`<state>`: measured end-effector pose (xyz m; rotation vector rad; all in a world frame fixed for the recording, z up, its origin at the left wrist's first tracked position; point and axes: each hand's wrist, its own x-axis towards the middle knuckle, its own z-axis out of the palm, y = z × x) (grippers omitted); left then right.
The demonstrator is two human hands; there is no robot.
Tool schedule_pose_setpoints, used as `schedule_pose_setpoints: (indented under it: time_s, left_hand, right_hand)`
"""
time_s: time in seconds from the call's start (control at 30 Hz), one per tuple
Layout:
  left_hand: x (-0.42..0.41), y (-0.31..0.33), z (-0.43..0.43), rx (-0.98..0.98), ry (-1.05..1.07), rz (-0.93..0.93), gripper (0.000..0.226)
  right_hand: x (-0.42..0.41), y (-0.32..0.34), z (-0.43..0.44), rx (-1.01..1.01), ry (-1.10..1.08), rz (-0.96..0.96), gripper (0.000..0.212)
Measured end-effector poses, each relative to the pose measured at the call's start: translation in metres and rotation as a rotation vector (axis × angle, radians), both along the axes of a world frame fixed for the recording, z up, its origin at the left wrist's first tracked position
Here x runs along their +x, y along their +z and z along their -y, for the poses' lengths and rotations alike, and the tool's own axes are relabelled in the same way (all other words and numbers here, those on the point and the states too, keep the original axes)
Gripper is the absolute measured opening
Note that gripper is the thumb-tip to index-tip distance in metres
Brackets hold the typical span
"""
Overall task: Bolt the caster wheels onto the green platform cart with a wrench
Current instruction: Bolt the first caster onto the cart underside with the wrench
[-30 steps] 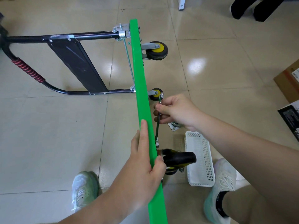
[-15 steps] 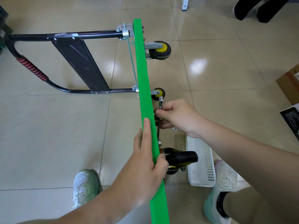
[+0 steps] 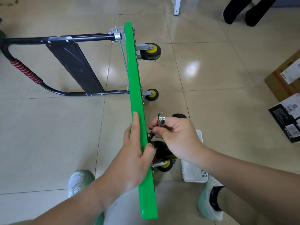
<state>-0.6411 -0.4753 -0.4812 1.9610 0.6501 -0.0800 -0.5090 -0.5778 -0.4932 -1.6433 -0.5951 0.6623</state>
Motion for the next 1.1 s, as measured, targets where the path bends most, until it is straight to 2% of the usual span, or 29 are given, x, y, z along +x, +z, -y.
schedule_pose_setpoints:
  time_s: [0.3,0.47,0.6,0.7,0.83,1.1]
  left_hand:
    - [0.0,0.001,0.002,-0.002,0.028,0.029,0.088]
    - [0.0,-0.002,0.002,0.001,0.026,0.041,0.088]
    - [-0.002,0.0,0.001,-0.002,0.026,0.029,0.087]
    - [-0.002,0.001,0.002,-0.005,0.018,0.032,0.086]
    - [-0.002,0.003,0.001,-0.029,0.012,0.029,0.084]
    - [-0.004,0.004,-0.002,-0.033,-0.022,0.037,0.079]
  right_hand:
    - [-0.011,0.002,0.015,0.043,-0.05,0.099,0.035]
    - [-0.004,0.009,0.015,0.091,-0.081,0.076,0.026]
    - [0.009,0.023,0.015,0.224,-0.104,-0.04,0.025]
    - [0.016,0.022,0.011,0.132,-0.067,-0.028,0.026]
    - [0.04,0.022,-0.003,0.058,-0.078,-0.136,0.022]
    - [0.066,0.006,-0.039,-0.092,0.005,-0.22,0.019]
